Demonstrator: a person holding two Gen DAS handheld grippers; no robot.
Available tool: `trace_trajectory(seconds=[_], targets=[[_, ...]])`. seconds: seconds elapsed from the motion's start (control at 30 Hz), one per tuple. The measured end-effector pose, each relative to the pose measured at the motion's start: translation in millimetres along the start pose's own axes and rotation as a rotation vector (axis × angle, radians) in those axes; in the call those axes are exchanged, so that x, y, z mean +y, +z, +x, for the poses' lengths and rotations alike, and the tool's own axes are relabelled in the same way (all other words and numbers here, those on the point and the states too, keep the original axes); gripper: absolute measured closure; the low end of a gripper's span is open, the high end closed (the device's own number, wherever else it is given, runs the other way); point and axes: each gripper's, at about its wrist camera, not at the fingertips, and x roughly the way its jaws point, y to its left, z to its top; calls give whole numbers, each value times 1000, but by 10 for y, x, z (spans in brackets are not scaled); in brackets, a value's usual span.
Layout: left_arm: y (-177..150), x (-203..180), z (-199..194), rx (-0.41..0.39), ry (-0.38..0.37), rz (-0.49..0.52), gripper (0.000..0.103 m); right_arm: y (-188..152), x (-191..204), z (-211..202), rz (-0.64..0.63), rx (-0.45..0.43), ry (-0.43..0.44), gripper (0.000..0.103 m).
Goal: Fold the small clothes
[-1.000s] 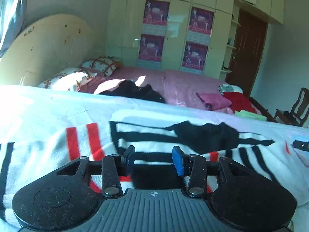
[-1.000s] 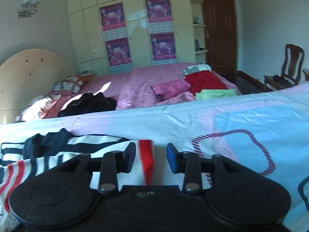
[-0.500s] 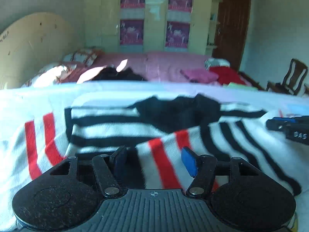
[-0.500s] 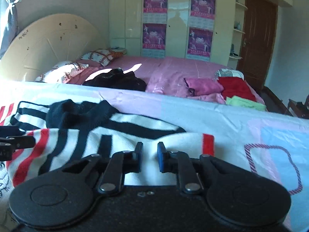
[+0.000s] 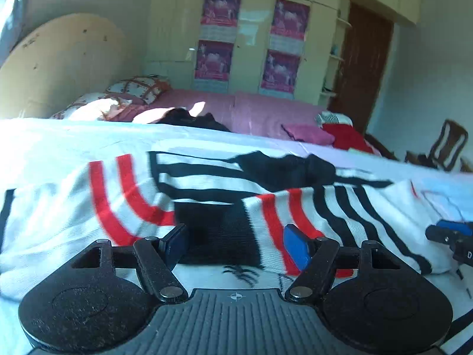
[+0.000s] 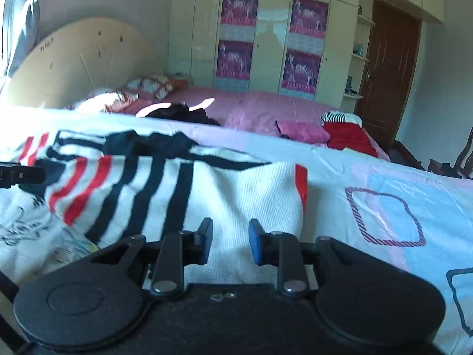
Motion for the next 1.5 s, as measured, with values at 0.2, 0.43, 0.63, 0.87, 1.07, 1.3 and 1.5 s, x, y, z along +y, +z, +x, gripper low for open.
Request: trace_trajectory(seconds=[0.2,0.43,0.63,0.87,1.07,1.3,1.5], targets=[[-355,1331,-862,-105,192,-286,32,-59,-56,-533,146,-26,-16,74],[-733,2968,-1159,-169,342,-731,33,-105,267,-705,214,0,-14,73],[-938,3606,-904,-119,257,-948,83,-73,380,-684,291,-9,-57,73],[-966,3886,-664,-205,163,-1070,86,-24,605,-672,283,-20,-106,73],[-843,3904,-483,-186,169,-976,95,-12,635,-674,276,-18,-129,73],[-399,3568,-551,-217,212,-786,99,-114,435,-643,319,13,-167,73],[366,2519,-587,-267,94,-440,99,-218,253,-679,331,13,-173,73]])
